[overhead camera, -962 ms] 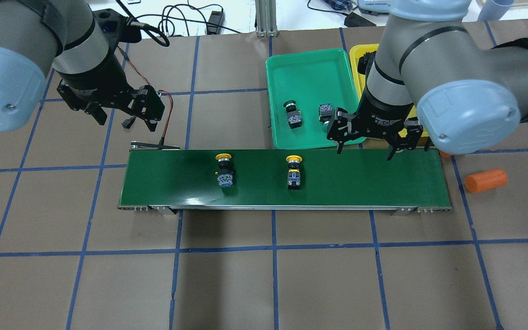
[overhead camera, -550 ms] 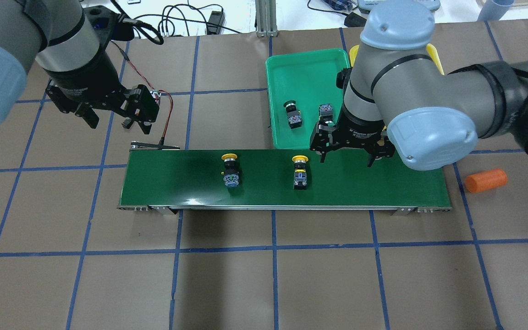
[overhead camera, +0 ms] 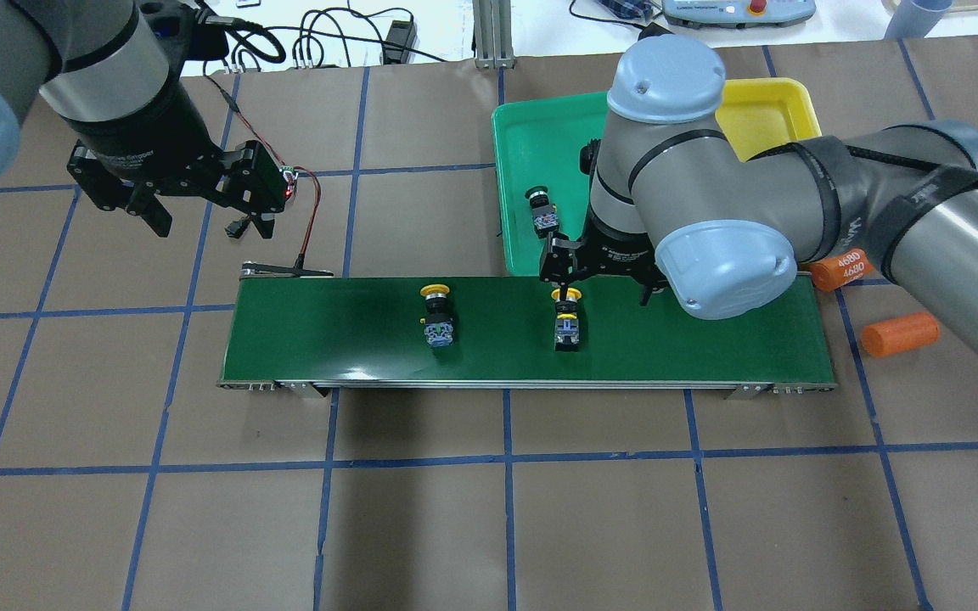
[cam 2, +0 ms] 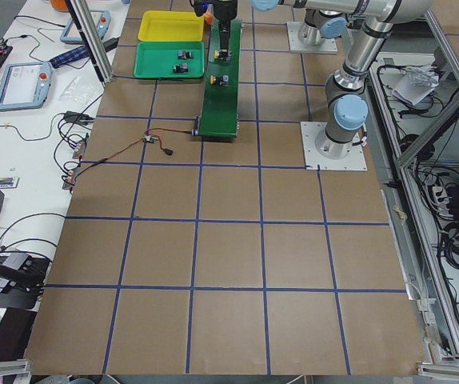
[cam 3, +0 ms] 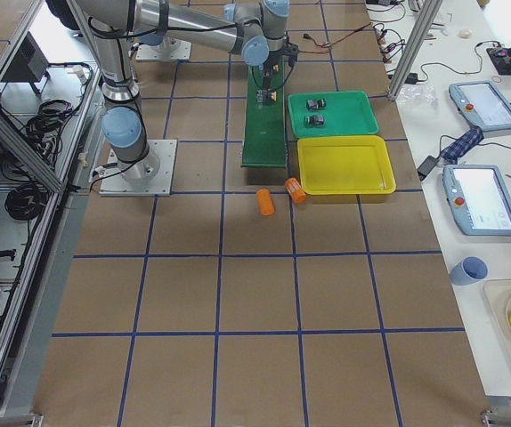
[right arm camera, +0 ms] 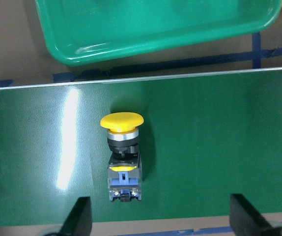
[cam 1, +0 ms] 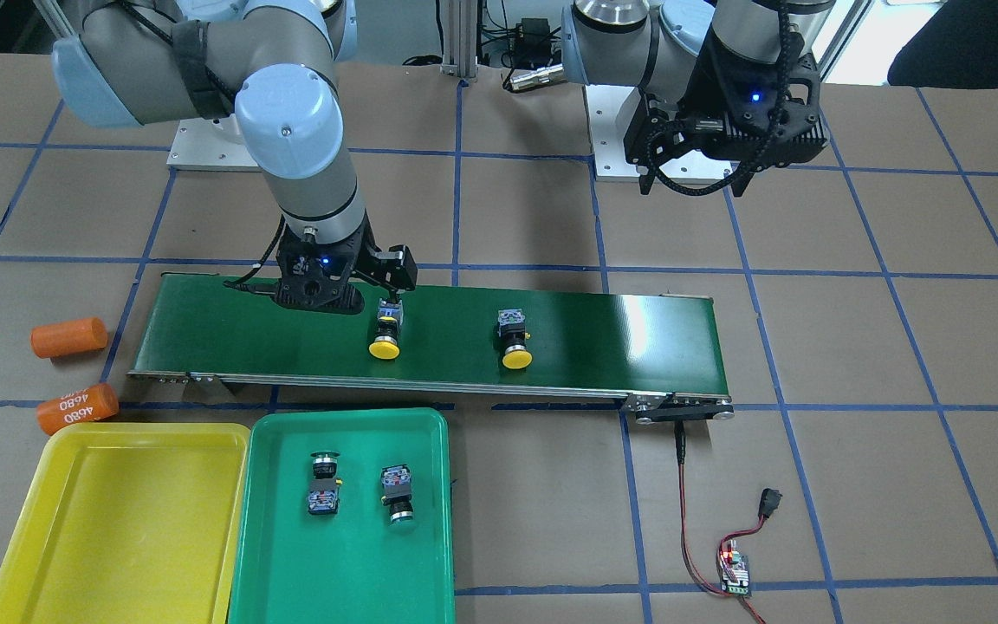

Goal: Sort buttons by color to trays
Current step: 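Lower the right gripper and grasp the yellow button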

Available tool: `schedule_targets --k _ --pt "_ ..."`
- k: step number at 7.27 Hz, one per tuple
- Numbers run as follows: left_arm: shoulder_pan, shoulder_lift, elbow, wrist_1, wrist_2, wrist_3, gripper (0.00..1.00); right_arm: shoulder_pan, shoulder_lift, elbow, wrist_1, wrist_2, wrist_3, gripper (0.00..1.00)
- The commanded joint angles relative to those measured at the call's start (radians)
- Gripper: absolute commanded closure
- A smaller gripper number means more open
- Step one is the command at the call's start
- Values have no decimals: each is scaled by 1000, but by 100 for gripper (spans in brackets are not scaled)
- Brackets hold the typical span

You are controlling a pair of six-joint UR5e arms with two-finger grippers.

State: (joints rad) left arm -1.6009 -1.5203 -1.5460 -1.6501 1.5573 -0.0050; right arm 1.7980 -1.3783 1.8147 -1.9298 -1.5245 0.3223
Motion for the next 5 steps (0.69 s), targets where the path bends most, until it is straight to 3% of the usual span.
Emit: schedule_targets --k 1,3,4,5 --pt "2 -7 -6 1 -13 25 0 1 50 2 -8 4 0 0" --pt "71 -29 -10 16 -11 143 0 1 93 2 -9 3 1 1" --pt "84 -37 -16 19 -11 134 0 -3 100 2 -3 -2 -3 41" --pt "84 -41 -22 20 -8 129 0 -5 104 2 8 -8 -2 72"
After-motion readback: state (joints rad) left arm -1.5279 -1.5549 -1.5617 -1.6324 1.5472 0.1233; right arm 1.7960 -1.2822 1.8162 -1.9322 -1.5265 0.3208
